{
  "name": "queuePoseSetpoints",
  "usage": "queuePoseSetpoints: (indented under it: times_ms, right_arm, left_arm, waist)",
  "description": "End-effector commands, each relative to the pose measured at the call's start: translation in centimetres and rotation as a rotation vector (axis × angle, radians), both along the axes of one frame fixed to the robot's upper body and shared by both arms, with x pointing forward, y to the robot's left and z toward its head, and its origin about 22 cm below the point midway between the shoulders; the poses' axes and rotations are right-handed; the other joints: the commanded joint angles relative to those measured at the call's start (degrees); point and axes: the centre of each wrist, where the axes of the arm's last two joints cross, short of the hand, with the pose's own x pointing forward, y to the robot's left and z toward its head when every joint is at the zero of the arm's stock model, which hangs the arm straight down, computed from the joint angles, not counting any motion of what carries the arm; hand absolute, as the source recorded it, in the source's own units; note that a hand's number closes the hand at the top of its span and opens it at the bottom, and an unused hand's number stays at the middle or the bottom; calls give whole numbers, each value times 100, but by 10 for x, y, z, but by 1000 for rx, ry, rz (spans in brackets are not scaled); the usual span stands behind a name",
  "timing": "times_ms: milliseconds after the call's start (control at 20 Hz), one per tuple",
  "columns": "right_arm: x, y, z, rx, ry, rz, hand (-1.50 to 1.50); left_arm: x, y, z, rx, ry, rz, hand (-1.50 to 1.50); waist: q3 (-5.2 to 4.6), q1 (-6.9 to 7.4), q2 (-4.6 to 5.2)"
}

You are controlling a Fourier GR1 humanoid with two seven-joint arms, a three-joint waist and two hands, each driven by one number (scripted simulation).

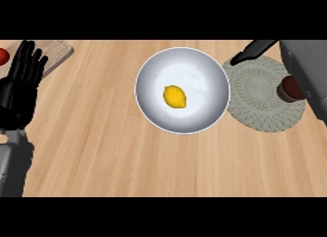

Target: Pick the lemon from the placemat and place it in the bowl

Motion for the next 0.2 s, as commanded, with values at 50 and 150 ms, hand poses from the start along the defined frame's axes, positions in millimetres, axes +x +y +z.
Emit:
queuePoseSetpoints:
  times_ms: [50, 150]
  right_arm:
    - [-6, -40, 2, 49, -2, -6, -150]
    - [-7, -48, 14, 35, 4, -4, -150]
  left_arm:
    - [4, -6, 8, -15, -13, -28, 0]
    - [5, -9, 12, 9, -20, -52, 0]
  waist:
    - [14, 162, 90]
    - [20, 239, 121]
